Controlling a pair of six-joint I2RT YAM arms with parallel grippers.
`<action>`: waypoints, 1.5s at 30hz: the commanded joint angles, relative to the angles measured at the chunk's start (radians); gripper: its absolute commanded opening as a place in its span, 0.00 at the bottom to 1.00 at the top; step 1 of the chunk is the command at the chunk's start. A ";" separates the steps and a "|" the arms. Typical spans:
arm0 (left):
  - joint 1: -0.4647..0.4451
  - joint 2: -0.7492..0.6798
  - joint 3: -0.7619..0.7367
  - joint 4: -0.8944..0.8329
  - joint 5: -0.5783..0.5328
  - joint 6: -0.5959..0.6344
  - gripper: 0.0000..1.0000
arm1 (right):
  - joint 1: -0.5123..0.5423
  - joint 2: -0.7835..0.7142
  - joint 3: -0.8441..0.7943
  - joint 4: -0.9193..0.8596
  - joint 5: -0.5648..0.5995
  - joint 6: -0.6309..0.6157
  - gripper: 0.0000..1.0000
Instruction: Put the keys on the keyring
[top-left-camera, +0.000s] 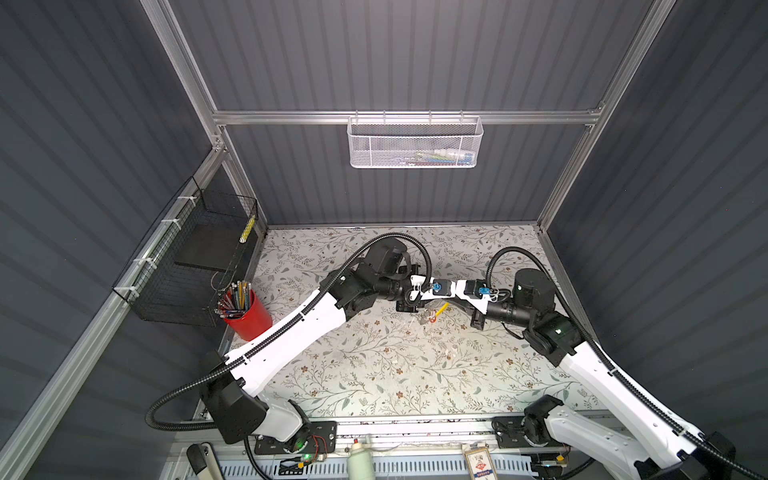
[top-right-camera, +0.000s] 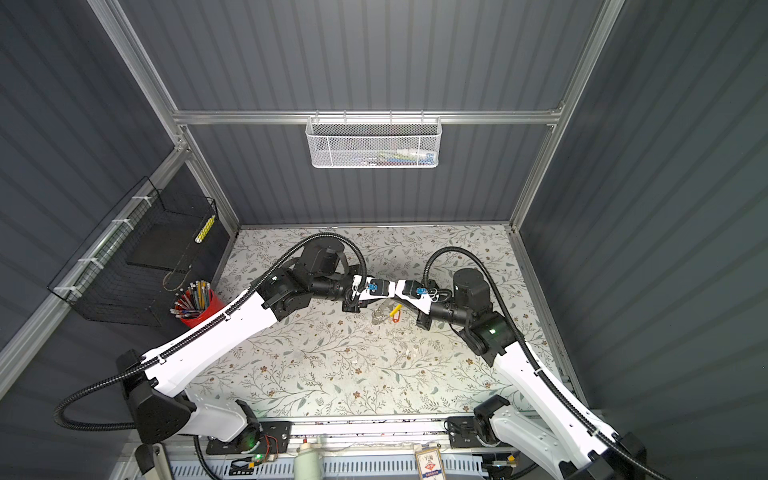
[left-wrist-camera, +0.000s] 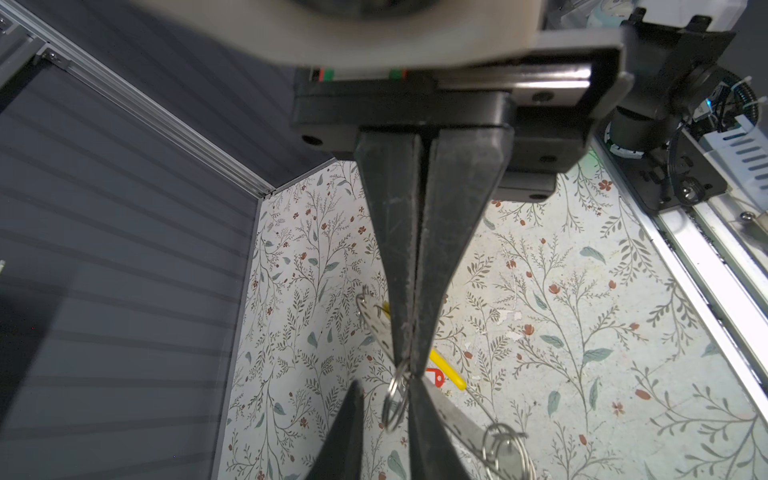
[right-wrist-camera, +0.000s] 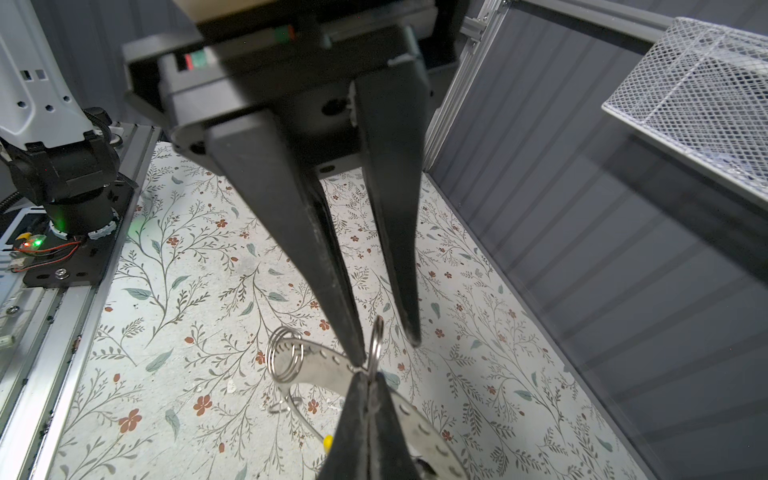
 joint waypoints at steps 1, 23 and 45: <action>-0.006 0.014 0.034 -0.034 0.028 0.019 0.15 | 0.005 -0.007 0.027 0.021 -0.014 0.004 0.00; 0.121 -0.063 -0.182 0.438 0.448 -0.330 0.00 | -0.044 -0.177 -0.234 0.358 0.076 0.122 0.30; 0.129 -0.022 -0.215 0.619 0.587 -0.467 0.00 | -0.044 -0.134 -0.255 0.632 -0.068 0.271 0.23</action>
